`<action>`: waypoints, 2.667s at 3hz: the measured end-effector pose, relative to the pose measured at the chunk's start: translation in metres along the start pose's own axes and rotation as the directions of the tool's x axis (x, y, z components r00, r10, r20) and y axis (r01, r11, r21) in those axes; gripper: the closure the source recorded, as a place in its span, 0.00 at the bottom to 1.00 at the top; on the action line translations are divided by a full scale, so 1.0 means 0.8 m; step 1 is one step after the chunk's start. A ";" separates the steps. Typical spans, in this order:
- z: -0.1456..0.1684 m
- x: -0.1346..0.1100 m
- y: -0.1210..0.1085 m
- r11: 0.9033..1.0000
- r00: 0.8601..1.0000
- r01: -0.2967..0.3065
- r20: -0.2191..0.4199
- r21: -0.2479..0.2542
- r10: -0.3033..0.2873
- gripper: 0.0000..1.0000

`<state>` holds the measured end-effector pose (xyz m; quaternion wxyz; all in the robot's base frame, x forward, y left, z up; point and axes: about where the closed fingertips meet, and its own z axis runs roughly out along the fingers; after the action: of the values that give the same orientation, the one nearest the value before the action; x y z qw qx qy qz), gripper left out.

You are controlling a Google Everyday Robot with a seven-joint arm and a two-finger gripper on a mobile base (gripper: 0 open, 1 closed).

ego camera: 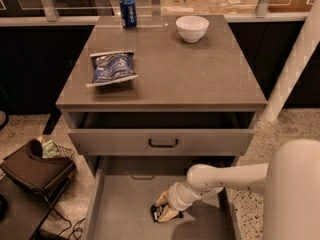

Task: Pick rxbar chocolate from middle drawer and place on counter

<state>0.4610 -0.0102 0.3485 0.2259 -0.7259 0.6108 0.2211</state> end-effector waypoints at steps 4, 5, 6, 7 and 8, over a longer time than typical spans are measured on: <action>-0.131 -0.064 0.023 0.999 0.995 0.037 0.096 0.006 -0.037 1.00; -0.196 -0.075 0.032 0.999 0.995 0.017 0.098 0.048 -0.022 1.00; -0.261 -0.082 0.036 0.995 0.989 0.020 0.141 0.096 -0.034 1.00; -0.337 -0.087 0.039 0.988 0.979 0.024 0.194 0.150 -0.054 1.00; -0.399 -0.095 0.038 0.982 0.975 0.008 0.216 0.186 -0.049 1.00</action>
Offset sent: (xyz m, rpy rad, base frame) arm -0.0045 -0.0114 0.0781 0.1048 -0.0098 0.0717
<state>0.4335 -0.1457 0.6473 0.3614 -0.6816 0.5896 0.2392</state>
